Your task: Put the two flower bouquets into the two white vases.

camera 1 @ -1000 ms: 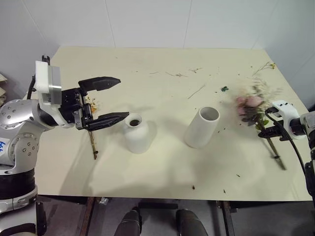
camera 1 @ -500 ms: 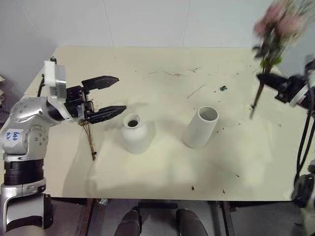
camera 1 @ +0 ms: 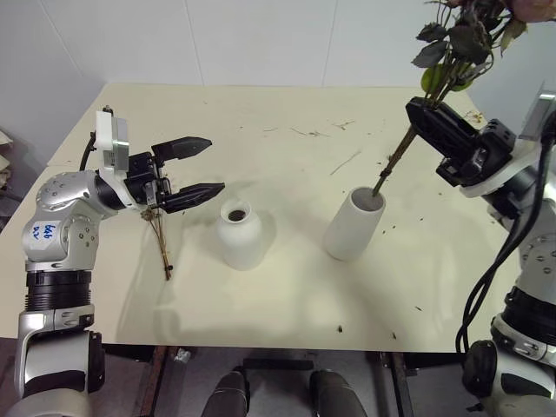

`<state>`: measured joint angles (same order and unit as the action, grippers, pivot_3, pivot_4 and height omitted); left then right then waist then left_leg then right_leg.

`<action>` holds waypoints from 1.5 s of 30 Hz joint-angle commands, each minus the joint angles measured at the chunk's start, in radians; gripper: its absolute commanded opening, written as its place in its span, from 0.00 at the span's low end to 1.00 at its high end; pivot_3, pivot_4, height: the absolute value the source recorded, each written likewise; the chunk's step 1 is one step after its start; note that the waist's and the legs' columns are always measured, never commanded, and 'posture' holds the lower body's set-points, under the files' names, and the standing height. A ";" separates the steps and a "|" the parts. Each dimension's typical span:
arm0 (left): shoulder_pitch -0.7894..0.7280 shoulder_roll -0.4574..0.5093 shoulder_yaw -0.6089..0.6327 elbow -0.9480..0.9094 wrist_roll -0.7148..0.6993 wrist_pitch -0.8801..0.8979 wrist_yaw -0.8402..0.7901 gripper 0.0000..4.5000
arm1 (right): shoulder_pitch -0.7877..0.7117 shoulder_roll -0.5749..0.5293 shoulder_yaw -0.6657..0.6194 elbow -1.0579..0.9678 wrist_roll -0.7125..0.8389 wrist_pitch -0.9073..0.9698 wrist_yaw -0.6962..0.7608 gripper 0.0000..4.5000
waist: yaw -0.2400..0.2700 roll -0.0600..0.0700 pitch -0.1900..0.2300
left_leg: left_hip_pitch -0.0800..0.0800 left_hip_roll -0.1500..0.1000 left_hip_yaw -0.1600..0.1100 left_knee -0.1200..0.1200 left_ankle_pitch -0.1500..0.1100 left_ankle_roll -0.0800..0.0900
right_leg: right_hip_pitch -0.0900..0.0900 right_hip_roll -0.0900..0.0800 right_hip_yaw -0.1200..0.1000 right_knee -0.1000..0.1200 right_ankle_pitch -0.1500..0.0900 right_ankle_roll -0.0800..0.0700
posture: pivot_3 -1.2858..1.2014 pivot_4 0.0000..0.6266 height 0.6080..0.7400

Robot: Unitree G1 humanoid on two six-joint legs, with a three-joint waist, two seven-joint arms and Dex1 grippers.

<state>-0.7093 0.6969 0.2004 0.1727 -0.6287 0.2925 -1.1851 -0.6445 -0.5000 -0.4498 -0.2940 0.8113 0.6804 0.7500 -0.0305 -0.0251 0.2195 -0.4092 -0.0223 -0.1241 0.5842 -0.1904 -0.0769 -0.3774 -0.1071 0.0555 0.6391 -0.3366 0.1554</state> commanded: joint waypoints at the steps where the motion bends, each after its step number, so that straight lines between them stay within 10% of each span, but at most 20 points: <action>1: -0.018 0.003 0.022 -0.033 0.001 -0.011 0.017 1.00 | 0.009 0.004 0.018 0.000 0.005 -0.069 0.000 0.01 | 0.000 0.000 0.000 | 0.000 0.000 0.000 0.000 0.000 0.000 | 0.000 0.000 0.000 0.000 0.000 0.000 | 0.52 0.24 1.00; 9: 0.016 0.031 0.064 -0.085 -0.007 -0.004 0.061 1.00 | 0.072 -0.032 0.087 0.078 -0.042 -0.152 0.068 0.01 | -0.001 0.000 0.000 | 0.000 0.000 0.000 -0.001 0.000 0.000 | 0.000 0.000 0.001 -0.001 0.000 0.000 | 0.52 0.24 1.00; 22: 0.223 0.202 0.148 -0.151 0.099 0.091 0.218 1.00 | 0.145 -0.173 0.077 0.065 -0.062 -0.199 0.165 0.99 | 0.001 0.000 0.000 | 0.001 0.002 0.000 -0.003 0.000 0.000 | 0.000 0.002 0.002 -0.002 0.000 -0.001 | 0.52 0.24 1.00; 28: 0.273 0.313 0.115 -0.186 0.176 0.310 0.339 1.00 | 0.195 -0.296 0.068 0.092 -0.099 -0.245 0.261 0.99 | 0.003 0.000 0.000 | 0.001 0.002 0.000 -0.004 0.000 0.000 | 0.000 0.003 0.002 -0.003 0.000 -0.001 | 0.52 0.24 1.00; 34: 0.258 0.439 0.028 -0.311 0.157 0.911 0.493 1.00 | 0.191 -0.539 0.039 0.194 -0.070 -0.217 0.518 0.99 | 0.000 0.000 0.001 | 0.001 0.002 0.001 -0.005 -0.001 0.001 | 0.000 0.003 0.003 -0.004 -0.001 -0.001 | 0.52 0.24 1.00; 45: 0.179 0.242 -0.062 -0.276 0.225 1.094 0.705 1.00 | 0.150 -0.592 0.077 0.155 -0.030 -0.193 0.634 0.99 | 0.003 0.000 0.001 | 0.001 0.006 0.002 -0.004 -0.004 -0.002 | 0.000 0.007 0.003 -0.004 -0.002 -0.004 | 0.52 0.24 1.00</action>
<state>-0.5065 0.9346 0.1347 -0.1046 -0.4289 1.3575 -0.5119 -0.4748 -1.0718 -0.3570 -0.1008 0.7550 0.4835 1.3677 -0.0276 -0.0251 0.2204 -0.4081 -0.0164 -0.1226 0.5808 -0.1942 -0.0786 -0.3777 -0.1004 0.0582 0.6351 -0.3382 0.1518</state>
